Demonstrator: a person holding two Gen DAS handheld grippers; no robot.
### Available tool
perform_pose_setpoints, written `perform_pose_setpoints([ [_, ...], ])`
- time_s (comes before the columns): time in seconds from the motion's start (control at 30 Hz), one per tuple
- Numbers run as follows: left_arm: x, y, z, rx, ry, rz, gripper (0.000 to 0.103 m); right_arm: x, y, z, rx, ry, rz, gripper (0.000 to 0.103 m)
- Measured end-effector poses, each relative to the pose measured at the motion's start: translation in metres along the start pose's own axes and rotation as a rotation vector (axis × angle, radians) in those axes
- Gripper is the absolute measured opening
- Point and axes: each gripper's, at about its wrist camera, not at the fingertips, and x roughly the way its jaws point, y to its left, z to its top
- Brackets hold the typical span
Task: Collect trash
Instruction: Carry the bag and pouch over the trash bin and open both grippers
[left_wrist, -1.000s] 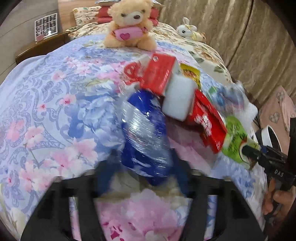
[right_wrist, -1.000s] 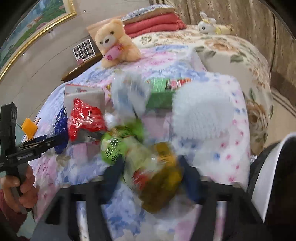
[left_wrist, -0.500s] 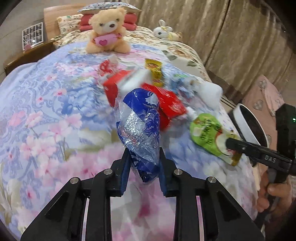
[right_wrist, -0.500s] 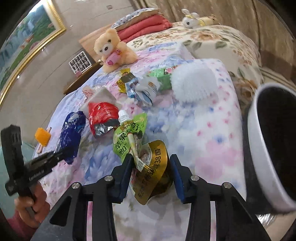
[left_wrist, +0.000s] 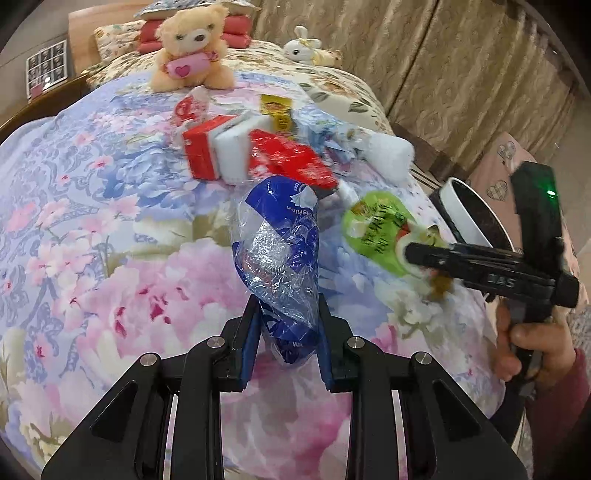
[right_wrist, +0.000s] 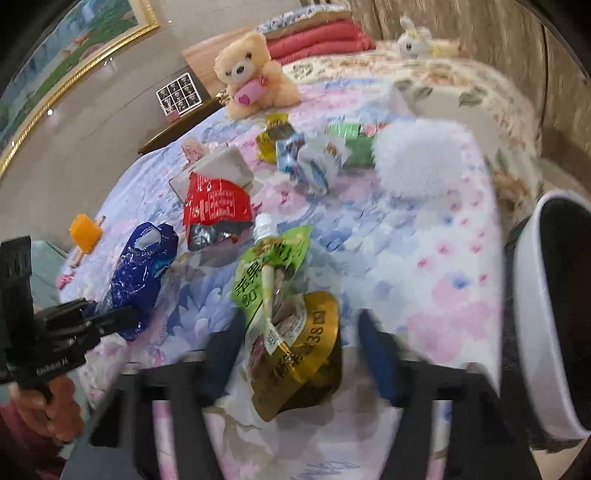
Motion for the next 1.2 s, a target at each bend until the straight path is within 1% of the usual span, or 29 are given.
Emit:
perform_pose_setpoints([
  [0.07,-0.002,-0.008,-0.001,0.024,-0.004,-0.014,0.025,-0.006,0.000,-0.006,0.011,-0.031,-0.002,0.039],
  [0.17,-0.002,-0.020,-0.001,0.054,-0.004,-0.038,0.025,-0.018,-0.002,-0.015,0.045,-0.068,-0.009,0.036],
  [0.27,0.001,-0.031,-0.001,0.076,0.001,-0.059,0.025,-0.036,-0.007,-0.026,0.097,-0.112,-0.018,0.035],
  [0.4,0.005,-0.040,0.001,0.080,0.012,-0.085,0.025,-0.058,-0.013,-0.035,0.140,-0.161,-0.020,0.035],
  [0.6,0.010,-0.059,0.006,0.107,0.030,-0.113,0.025,-0.087,-0.020,-0.041,0.186,-0.238,-0.029,0.035],
  [0.83,0.018,-0.091,0.013,0.171,0.040,-0.146,0.025,-0.111,-0.042,-0.048,0.238,-0.280,-0.066,0.035],
  [1.2,0.034,-0.144,0.031,0.258,0.048,-0.195,0.025,-0.149,-0.086,-0.055,0.296,-0.327,-0.188,0.035],
])
